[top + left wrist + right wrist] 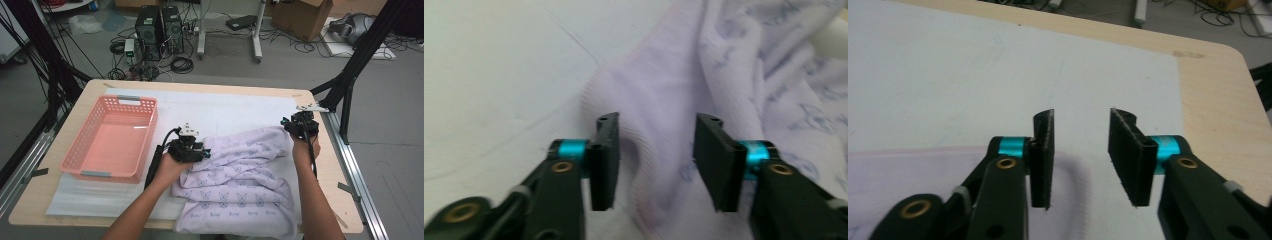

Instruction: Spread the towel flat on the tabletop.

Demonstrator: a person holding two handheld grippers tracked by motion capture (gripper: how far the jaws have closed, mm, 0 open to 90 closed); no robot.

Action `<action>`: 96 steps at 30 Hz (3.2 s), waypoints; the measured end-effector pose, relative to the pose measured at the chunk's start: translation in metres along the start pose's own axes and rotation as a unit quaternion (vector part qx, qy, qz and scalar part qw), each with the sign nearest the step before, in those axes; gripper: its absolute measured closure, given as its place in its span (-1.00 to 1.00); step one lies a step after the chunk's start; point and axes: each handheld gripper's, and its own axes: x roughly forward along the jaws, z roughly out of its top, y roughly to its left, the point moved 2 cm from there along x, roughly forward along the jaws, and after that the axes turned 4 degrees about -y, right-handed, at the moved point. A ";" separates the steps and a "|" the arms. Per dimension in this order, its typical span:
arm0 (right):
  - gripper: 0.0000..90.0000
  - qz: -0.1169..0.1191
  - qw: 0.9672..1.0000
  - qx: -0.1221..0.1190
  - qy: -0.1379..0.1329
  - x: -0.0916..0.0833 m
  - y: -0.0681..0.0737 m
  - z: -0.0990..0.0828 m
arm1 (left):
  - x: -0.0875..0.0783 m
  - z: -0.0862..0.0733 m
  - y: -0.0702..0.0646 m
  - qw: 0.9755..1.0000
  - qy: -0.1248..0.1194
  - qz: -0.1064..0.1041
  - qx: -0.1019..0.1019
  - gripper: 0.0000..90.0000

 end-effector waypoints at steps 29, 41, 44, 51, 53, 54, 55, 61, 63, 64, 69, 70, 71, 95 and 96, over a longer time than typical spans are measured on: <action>0.27 0.108 0.993 -0.021 -0.029 -0.038 0.017 -0.002 | 0.047 0.062 0.081 0.988 -0.010 0.149 -0.046 0.85; 0.28 0.110 0.994 -0.008 -0.009 -0.029 0.011 -0.007 | 0.041 0.052 0.097 0.984 -0.041 0.136 -0.106 0.12; 0.29 0.110 0.994 -0.006 0.002 -0.026 0.012 -0.009 | 0.036 0.047 0.085 0.989 -0.052 0.097 -0.098 0.02; 0.55 0.121 0.992 -0.015 0.036 -0.028 0.014 -0.012 | 0.024 0.040 0.057 0.995 -0.045 0.065 -0.061 -0.05; 0.55 0.126 0.991 -0.016 0.047 -0.030 0.015 -0.013 | 0.021 0.034 0.051 0.996 -0.025 0.060 -0.053 -0.06; 0.55 0.130 0.990 -0.016 0.048 -0.032 0.016 -0.014 | 0.020 0.030 0.048 0.997 -0.024 0.058 -0.051 -0.08; 0.55 0.132 0.990 -0.019 0.045 -0.033 0.017 -0.015 | 0.018 0.026 0.044 0.997 -0.027 0.058 -0.050 -0.07; 0.56 0.160 0.985 -0.024 0.054 -0.042 0.023 -0.035 | 0.010 0.007 0.028 0.998 -0.012 0.049 -0.039 -0.08; 0.59 0.164 0.984 -0.024 0.063 -0.043 0.025 -0.044 | 0.008 0.000 0.024 0.998 -0.009 0.049 -0.038 -0.09; 0.61 0.163 0.984 -0.029 0.070 -0.042 0.026 -0.049 | 0.008 -0.002 0.022 0.998 0.001 0.048 -0.031 -0.09; 0.71 0.160 0.982 -0.039 0.093 -0.036 0.037 -0.064 | 0.007 -0.018 0.018 0.998 0.023 0.052 -0.029 -0.12; 0.71 0.157 0.982 -0.047 0.096 -0.034 0.041 -0.065 | 0.008 -0.022 0.018 0.998 0.030 0.052 -0.031 -0.12; 0.71 0.157 0.981 -0.048 0.099 -0.033 0.045 -0.066 | 0.008 -0.024 0.018 0.998 0.035 0.053 -0.029 -0.12; 0.62 0.204 0.970 -0.103 0.086 -0.010 0.120 -0.055 | -0.013 -0.031 0.049 0.986 -0.030 0.148 -0.064 0.82; 0.87 0.218 0.966 -0.103 0.088 -0.010 0.120 -0.055 | -0.012 -0.032 0.048 0.987 -0.030 0.147 -0.065 0.81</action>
